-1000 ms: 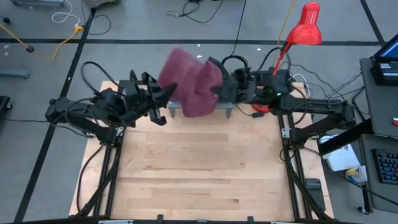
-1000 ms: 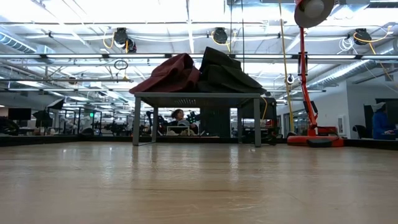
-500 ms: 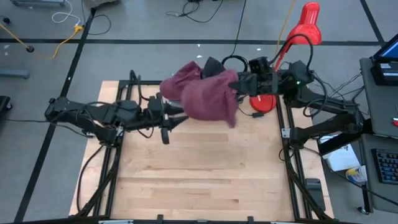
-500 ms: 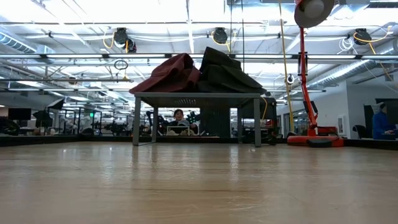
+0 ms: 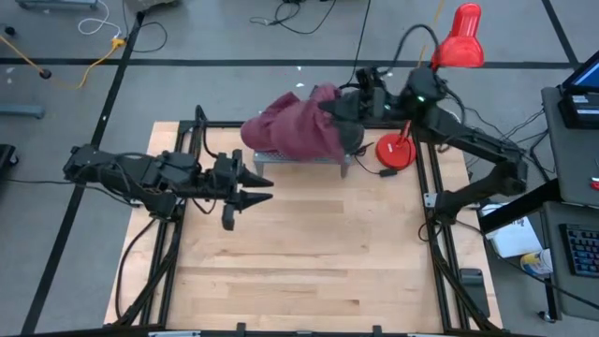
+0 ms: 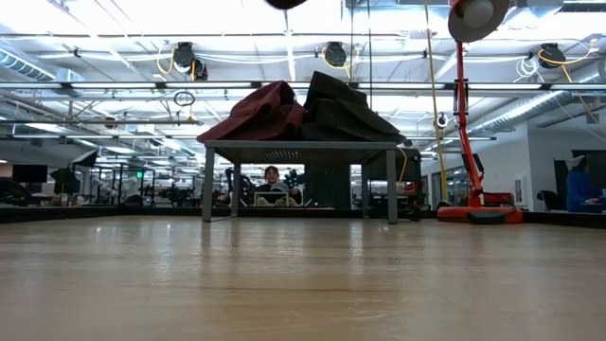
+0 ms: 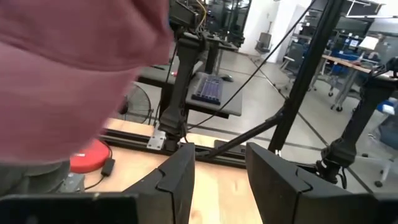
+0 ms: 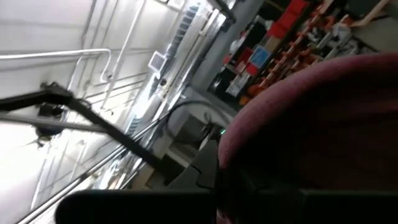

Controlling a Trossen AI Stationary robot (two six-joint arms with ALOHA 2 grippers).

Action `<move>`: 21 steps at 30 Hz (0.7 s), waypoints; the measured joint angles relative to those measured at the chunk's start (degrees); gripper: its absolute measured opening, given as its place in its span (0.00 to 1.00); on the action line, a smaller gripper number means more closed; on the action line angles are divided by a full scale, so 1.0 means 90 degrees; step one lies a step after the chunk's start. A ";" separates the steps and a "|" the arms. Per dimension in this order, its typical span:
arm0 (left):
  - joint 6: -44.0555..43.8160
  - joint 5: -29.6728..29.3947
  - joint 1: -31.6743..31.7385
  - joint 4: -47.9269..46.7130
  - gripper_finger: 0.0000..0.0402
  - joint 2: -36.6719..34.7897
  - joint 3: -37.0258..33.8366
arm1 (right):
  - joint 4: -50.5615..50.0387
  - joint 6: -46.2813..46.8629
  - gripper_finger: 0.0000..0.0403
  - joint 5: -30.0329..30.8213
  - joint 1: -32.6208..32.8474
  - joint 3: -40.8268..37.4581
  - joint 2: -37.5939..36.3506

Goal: Pick & Place hat
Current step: Stack the bottom maroon cap on the maroon cap on the shelf

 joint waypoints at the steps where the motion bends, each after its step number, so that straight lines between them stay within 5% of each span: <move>1: 0.0004 0.0000 0.0000 -0.0074 0.37 -0.0061 0.0000 | -0.0007 0.0004 0.01 -0.0010 -0.0070 0.0133 0.0143; 21: 0.0653 -0.0008 0.0000 -0.0855 0.37 -0.0734 0.0000 | -0.0077 0.0335 0.01 -0.0537 -0.1023 0.3261 0.3582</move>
